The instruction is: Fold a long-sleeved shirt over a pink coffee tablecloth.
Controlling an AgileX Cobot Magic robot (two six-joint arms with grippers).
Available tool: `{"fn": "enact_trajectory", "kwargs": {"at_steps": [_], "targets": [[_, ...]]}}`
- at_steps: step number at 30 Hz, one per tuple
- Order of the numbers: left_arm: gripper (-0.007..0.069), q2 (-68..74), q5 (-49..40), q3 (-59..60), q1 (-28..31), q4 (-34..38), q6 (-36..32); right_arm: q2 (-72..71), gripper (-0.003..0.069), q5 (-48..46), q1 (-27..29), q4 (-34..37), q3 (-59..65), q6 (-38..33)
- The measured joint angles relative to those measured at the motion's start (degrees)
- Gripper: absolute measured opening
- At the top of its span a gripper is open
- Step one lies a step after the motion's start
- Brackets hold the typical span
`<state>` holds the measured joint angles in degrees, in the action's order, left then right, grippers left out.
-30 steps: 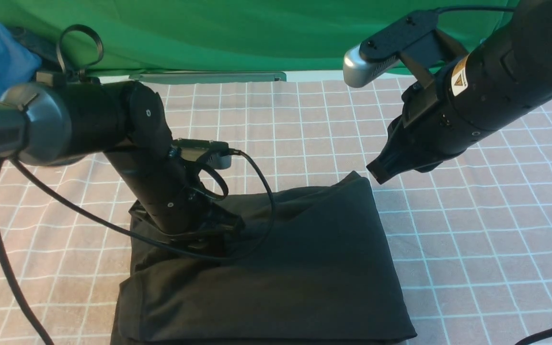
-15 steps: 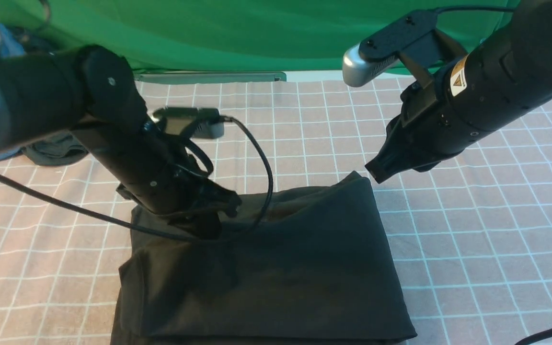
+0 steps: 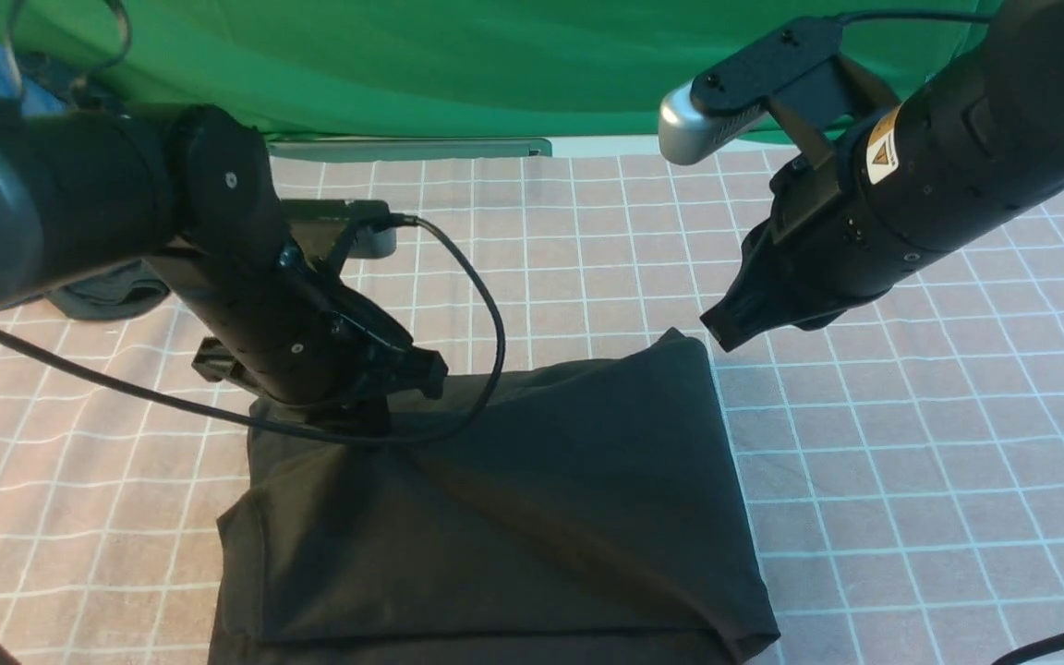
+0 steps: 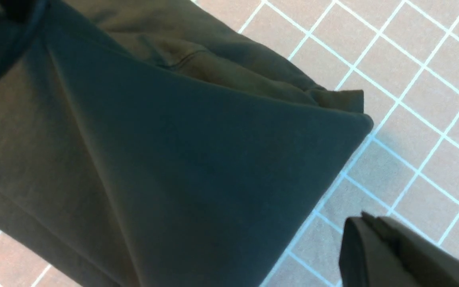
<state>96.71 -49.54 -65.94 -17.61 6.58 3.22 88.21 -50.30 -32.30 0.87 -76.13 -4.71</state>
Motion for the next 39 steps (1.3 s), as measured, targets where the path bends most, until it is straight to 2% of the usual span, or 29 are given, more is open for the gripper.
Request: {"fn": "enact_trajectory", "kwargs": {"at_steps": [6, 12, 14, 17, 19, 22, 24, 25, 26, 29, 32, 39], "targets": [[0.0020, 1.44, 1.32, 0.00, 0.00, -0.59, 1.55, 0.00, 0.0034, 0.20, 0.00, 0.50, 0.00, 0.00], [0.0145, 2.24, 2.13, -0.04, 0.00, -3.99, 2.02, 0.00, 0.0034, 0.40, 0.00, 0.69, 0.00, 0.00], [0.0217, 2.04, 1.95, -1.05, 0.00, -8.75, 5.66, 0.00, 0.0034, 0.40, 0.00, 0.73, 0.00, 0.00], [0.0254, 0.81, 0.71, -2.52, 0.00, -14.05, 11.99, 0.00, 0.0034, 0.40, 0.00, 0.73, 0.00, 0.00], [0.0242, -0.87, 0.18, -2.87, 0.00, -14.86, 13.34, 0.00, 0.0034, 0.40, 0.00, 0.73, 0.00, 0.00], [0.0196, -2.83, -0.37, -2.87, 0.00, -11.30, 12.38, 0.00, 0.0034, 0.40, 0.00, 0.81, 0.00, 0.00], [0.0098, -4.24, -0.98, -2.87, 0.00, -1.50, 6.48, 0.00, 0.0034, 0.46, 0.00, 0.87, 0.00, 0.00], [0.0082, -4.24, -1.15, -2.87, 0.00, 0.21, 5.98, 0.00, 0.0034, 0.46, 0.00, 0.87, 0.00, 0.00], [0.0039, -4.31, -1.78, -2.87, 0.00, 6.13, 1.76, 0.00, 0.0034, 0.57, 0.00, 0.90, 0.00, 0.00], [0.0012, -3.53, -1.75, -1.89, -0.05, 10.28, -0.45, 0.00, 0.0034, 0.79, 0.00, 1.29, 0.00, 0.00], [0.0011, -1.71, -0.30, 0.20, -0.05, 9.75, -0.34, 0.00, 0.0034, 1.17, 0.05, 1.81, 0.00, 0.00], [0.0012, 3.93, 2.76, 4.66, -0.05, -5.38, 13.23, 0.00, 0.0034, 1.69, 0.05, 2.34, 0.00, 0.00]]}}
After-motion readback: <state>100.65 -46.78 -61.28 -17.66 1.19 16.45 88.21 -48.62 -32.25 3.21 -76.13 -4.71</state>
